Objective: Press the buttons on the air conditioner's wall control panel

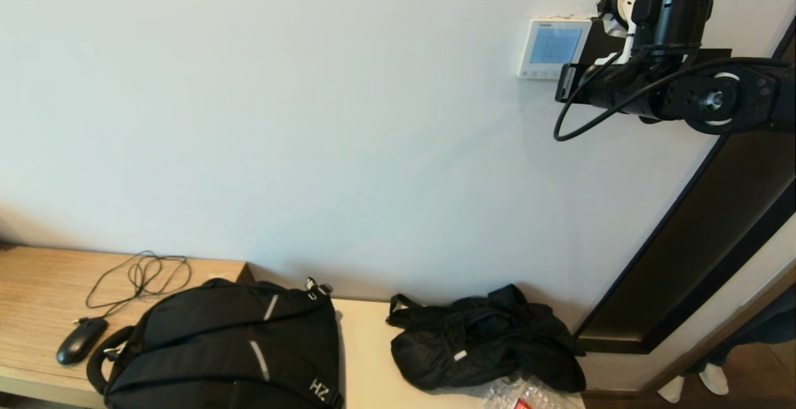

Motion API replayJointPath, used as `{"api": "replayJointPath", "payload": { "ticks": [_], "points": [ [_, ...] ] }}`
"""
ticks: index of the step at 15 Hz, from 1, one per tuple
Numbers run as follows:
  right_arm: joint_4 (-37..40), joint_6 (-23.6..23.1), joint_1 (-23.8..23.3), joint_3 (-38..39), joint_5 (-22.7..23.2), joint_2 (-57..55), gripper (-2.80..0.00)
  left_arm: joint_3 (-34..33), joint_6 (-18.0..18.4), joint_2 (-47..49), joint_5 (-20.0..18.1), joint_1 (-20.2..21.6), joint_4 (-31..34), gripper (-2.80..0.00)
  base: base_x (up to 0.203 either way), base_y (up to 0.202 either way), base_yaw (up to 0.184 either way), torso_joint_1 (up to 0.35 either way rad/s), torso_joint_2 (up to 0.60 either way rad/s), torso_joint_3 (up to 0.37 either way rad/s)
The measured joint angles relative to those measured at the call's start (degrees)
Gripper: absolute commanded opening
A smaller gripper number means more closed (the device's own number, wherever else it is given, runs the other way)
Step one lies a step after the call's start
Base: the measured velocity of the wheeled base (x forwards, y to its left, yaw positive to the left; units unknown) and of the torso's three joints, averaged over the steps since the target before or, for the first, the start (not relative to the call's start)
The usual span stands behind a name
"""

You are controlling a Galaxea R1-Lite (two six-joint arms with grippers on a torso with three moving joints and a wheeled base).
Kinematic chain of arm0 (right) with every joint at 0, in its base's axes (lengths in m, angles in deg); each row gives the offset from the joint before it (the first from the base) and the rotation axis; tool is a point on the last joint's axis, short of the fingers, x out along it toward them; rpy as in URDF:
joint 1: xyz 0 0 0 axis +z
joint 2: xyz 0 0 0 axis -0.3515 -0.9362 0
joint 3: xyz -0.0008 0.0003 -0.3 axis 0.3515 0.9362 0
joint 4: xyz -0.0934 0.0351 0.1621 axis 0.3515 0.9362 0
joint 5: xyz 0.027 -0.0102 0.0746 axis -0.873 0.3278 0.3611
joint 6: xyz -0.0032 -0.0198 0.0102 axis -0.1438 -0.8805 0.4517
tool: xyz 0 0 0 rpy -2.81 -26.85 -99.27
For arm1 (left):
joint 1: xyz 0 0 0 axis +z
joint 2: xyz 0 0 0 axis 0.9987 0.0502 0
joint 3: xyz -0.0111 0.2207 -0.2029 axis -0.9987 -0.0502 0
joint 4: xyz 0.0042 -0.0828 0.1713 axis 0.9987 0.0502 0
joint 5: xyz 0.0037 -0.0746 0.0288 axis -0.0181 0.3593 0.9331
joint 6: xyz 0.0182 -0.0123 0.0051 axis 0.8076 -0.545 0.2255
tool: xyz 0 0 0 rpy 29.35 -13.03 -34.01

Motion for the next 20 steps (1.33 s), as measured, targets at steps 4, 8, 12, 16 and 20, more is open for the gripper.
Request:
{"api": "replayJointPath", "payload": {
  "ticks": [4,8,12,16,20],
  "points": [
    [0.00,-0.02,0.44,3.80,0.07,4.10,-2.80,0.00,0.01,0.00,0.00,0.00,0.00,-2.80,0.000,0.000,0.000,0.000,0.00,0.000],
    [-0.03,-0.22,0.52,13.30,0.39,14.64,-2.80,0.00,0.01,0.00,0.00,0.00,0.00,-2.80,0.000,0.000,0.000,0.000,0.00,0.000],
    [0.00,-0.46,0.35,27.96,1.54,29.11,-2.80,0.00,0.01,0.00,0.00,0.00,0.00,-2.80,0.000,0.000,0.000,0.000,0.00,0.000],
    [0.07,-0.57,-0.19,45.41,4.51,43.32,-2.80,0.00,0.01,0.00,0.00,0.00,0.00,-2.80,0.000,0.000,0.000,0.000,0.00,0.000],
    [0.47,-1.08,-2.58,61.94,10.20,57.08,-2.80,0.00,0.00,0.00,-0.02,0.00,0.00,-2.80,0.000,0.000,0.000,0.000,0.00,0.000]
  ]
}}
